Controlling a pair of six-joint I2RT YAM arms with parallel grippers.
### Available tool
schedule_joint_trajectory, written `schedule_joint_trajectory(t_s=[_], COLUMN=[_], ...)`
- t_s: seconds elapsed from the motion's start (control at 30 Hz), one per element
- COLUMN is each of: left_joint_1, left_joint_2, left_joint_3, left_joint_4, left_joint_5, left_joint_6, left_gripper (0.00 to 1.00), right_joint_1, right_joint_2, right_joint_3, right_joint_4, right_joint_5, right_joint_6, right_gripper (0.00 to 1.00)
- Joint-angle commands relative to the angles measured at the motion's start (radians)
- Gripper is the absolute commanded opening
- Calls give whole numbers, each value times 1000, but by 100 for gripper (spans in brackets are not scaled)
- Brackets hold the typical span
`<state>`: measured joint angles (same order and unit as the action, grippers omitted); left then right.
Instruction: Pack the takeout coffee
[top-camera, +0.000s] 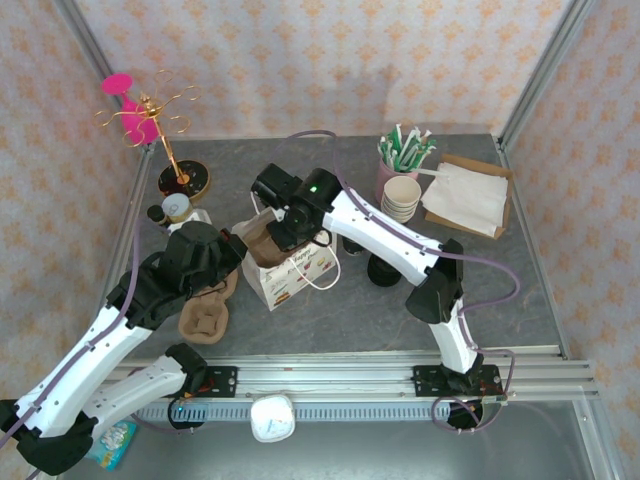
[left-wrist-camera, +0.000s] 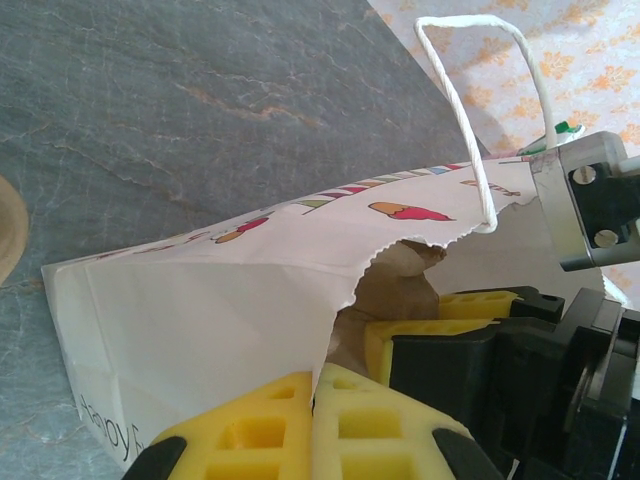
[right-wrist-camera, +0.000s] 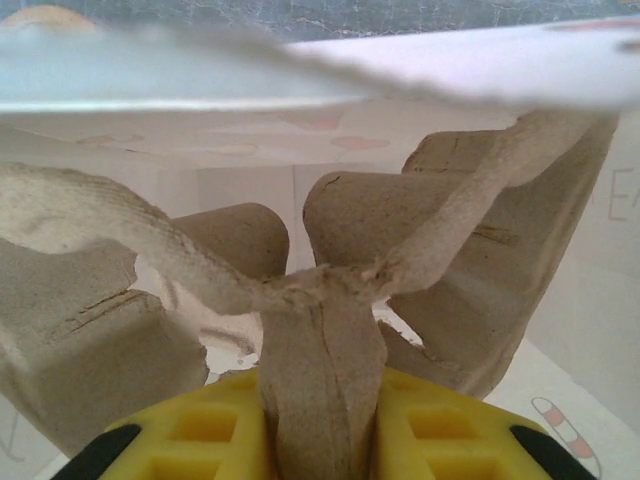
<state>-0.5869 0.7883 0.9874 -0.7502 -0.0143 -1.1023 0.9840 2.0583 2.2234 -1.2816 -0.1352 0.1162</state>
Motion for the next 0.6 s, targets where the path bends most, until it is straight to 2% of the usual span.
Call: schedule_joint_trajectory(t_s=[0.0,0.57], left_joint_1=[4,4], left_joint_2=[-6,8], left_joint_3=[-12,-23], left_joint_4=[21,16], left_joint_5=[-2,-19], left_joint_6=[-15,-5], left_gripper=[5,5], right_joint_1=[9,11], right_joint_2=[26,76], right_joint_3=[-15,-67], right_joint_4=[5,72], right_joint_5=[51,50], right_joint_6=[4,8], right_gripper=[25,27])
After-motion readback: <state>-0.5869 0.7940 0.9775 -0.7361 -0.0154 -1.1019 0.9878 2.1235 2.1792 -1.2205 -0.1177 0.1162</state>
